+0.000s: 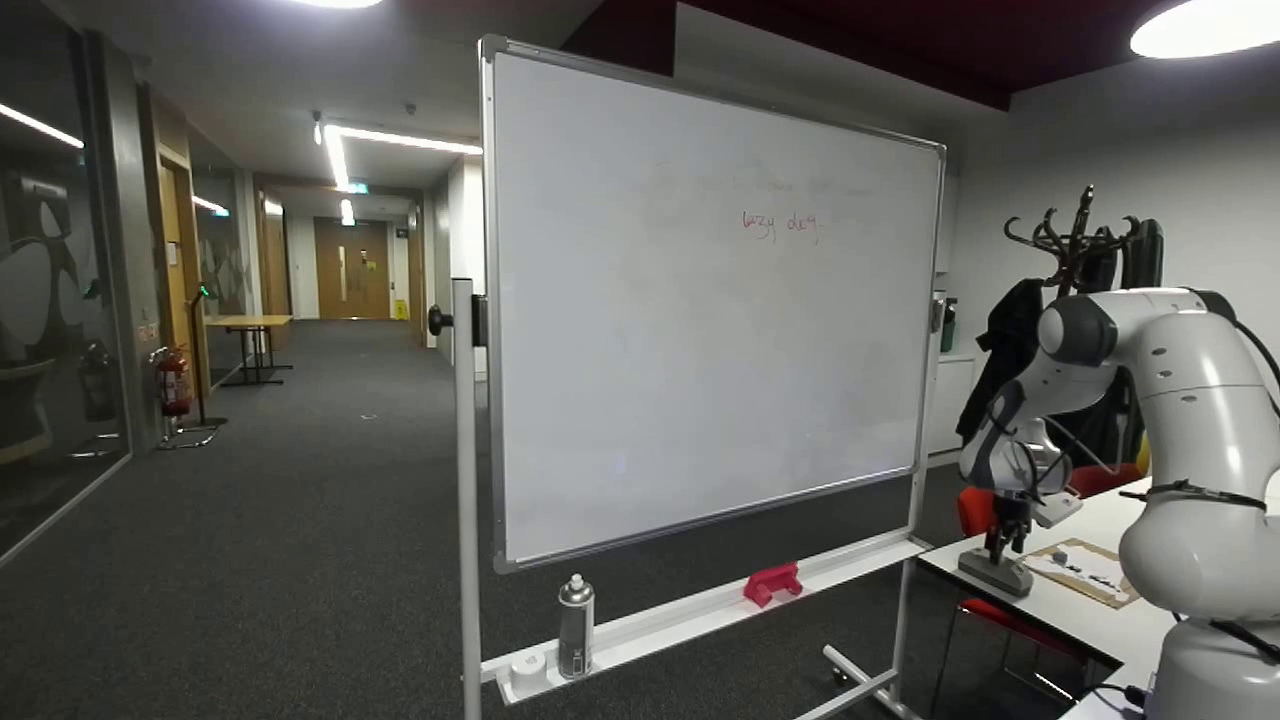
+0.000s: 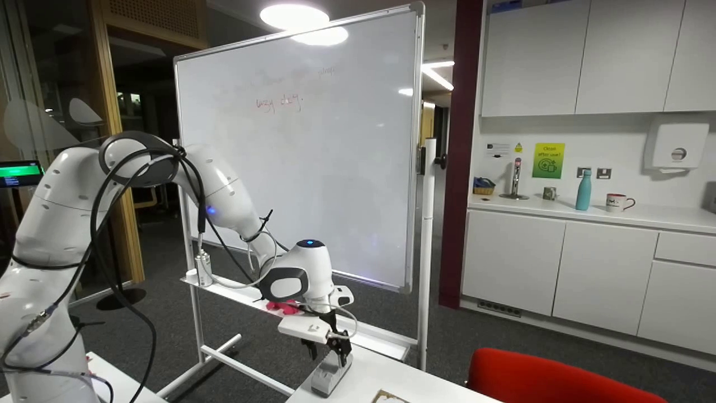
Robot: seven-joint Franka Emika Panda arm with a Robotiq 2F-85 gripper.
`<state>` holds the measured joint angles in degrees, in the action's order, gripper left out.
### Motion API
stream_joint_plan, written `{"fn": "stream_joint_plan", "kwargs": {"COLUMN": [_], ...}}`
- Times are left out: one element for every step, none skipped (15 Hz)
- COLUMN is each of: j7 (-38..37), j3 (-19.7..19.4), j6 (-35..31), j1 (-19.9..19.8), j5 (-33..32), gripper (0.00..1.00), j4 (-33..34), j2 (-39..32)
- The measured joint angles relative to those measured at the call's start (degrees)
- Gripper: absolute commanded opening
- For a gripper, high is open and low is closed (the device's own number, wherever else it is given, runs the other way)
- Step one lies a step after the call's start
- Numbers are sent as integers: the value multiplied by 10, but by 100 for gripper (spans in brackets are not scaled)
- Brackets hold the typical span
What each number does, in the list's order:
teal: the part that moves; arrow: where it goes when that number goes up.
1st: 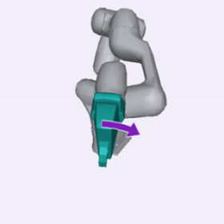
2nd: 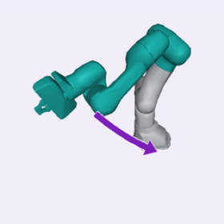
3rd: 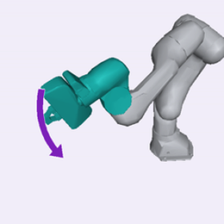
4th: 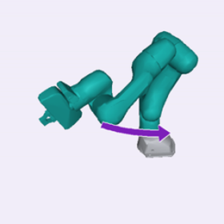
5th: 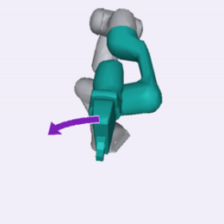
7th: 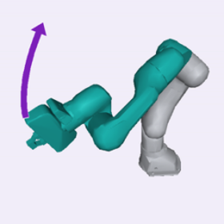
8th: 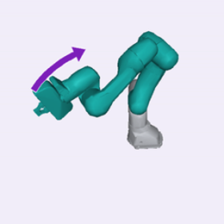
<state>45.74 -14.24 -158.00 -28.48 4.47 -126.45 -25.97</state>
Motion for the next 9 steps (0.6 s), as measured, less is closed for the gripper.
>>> {"fn": "stream_joint_plan", "kwargs": {"j7": [0, 0, 0, 0, 1, 1, 1, 2, 2], "j3": [1, 2, 3, 5, 9, 13, 17, 19, 21], "j6": [0, 0, 0, 0, 0, 1, 1, 1, 1], "j1": [-2, -2, -2, -3, -4, -7, -9, -10, -12], "j5": [-1, -3, -4, -5, -6, -7, -8, -11, -15], "gripper": [100, 100, 100, 100, 86, 74, 66, 59, 52], "j4": [3, 5, 7, 9, 13, 16, 19, 22, 24], "j2": [-4, -7, -10, -13, -17, -20, -23, -25, -28]}}
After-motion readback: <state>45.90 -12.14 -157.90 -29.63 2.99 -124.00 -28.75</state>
